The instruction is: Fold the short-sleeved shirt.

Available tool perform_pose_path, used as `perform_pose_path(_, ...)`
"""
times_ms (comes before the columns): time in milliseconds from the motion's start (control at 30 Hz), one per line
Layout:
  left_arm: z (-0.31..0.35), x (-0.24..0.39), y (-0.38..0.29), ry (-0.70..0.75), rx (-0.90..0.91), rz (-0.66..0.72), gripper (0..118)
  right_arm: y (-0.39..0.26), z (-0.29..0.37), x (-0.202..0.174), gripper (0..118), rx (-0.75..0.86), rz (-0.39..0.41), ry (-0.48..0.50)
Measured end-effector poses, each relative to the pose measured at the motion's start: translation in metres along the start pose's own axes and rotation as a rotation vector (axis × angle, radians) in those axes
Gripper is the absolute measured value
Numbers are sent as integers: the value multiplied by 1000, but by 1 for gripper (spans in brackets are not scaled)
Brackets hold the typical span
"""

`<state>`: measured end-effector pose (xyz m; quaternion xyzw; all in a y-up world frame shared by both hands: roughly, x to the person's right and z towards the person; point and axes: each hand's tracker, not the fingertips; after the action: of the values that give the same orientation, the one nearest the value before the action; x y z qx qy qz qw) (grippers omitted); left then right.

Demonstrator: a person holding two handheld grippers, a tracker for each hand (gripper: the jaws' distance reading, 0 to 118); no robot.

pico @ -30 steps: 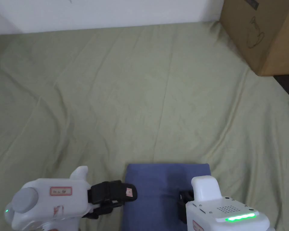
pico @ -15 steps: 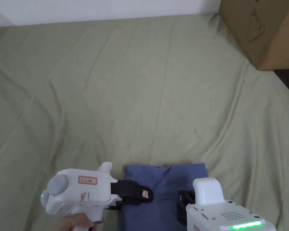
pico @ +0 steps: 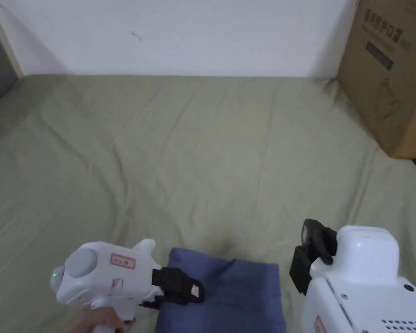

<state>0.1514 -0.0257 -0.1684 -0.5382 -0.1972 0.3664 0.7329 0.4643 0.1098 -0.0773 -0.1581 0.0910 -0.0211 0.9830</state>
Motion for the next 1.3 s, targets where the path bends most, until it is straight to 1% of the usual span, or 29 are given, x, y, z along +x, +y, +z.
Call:
perform_pose_path(33,16,-5,5,28,15,-5,19,2,2,-7,0,9,19,-36)
perform_pose_path(100,49,-15,12,75,45,-13,19,3,5,-15,0,18,20,-20)
perform_pose_path(233,108,-41,35,240,43,-29,19,5,4,-34,0,5,10,-1)
perform_pose_path(300,135,-52,44,295,56,-64,19,8,3,-44,0,5,11,1)
perform_pose_path(333,150,-59,48,325,71,-67,19,9,3,-49,0,14,15,-2)
perform_pose_path(367,162,-95,72,350,74,-73,19,9,1,-53,0,22,23,-6)
perform_pose_path(433,189,-113,84,434,90,-45,19,8,-3,-61,0,17,58,-30)
perform_pose_path(500,211,-113,86,526,99,-64,19,6,-7,-66,0,8,66,-33)
perform_pose_path(567,229,-125,93,654,99,-98,19,6,-11,-67,0,-1,60,-36)
perform_pose_path(600,237,-130,97,721,104,-87,19,7,-13,-68,0,-3,54,-42)
perform_pose_path(700,255,-145,107,903,100,-122,19,7,-21,-70,0,-24,80,-51)
perform_pose_path(733,259,-150,110,962,92,-165,19,7,-23,-71,0,-31,91,-62)
perform_pose_path(800,267,-176,123,1039,118,-172,19,9,-26,-75,0,-44,92,-67)
perform_pose_path(867,272,-189,129,1100,105,-161,19,9,-30,-75,0,-71,87,-68)
perform_pose_path(900,273,-198,132,1137,70,-179,20,8,-31,-75,0,-81,86,-67)
perform_pose_path(933,275,-203,134,1208,40,-217,21,8,-32,-74,0,-87,88,-62)
perform_pose_path(1000,275,-214,137,1326,57,-218,21,6,-33,-78,0,-98,105,-75)
perform_pose_path(1033,280,-189,124,1350,98,-223,27,5,-35,-79,0,-103,108,-72)
perform_pose_path(1067,283,-190,122,1344,125,-231,45,4,-36,-79,0,-116,111,-63)
perform_pose_path(1100,285,-189,119,1340,141,-236,66,4,-38,-81,0,-123,111,-56)
perform_pose_path(1133,287,-187,116,1341,168,-240,90,3,-39,-83,0,-128,112,-52)
perform_pose_path(1167,289,-183,112,1338,183,-251,110,2,-39,-84,0,-135,116,-46)
perform_pose_path(1200,292,-177,109,1338,224,-267,113,2,-39,-85,0,-140,120,-36)
perform_pose_path(1300,300,-164,106,1304,280,-263,113,1,-39,-89,0,-146,123,-14)
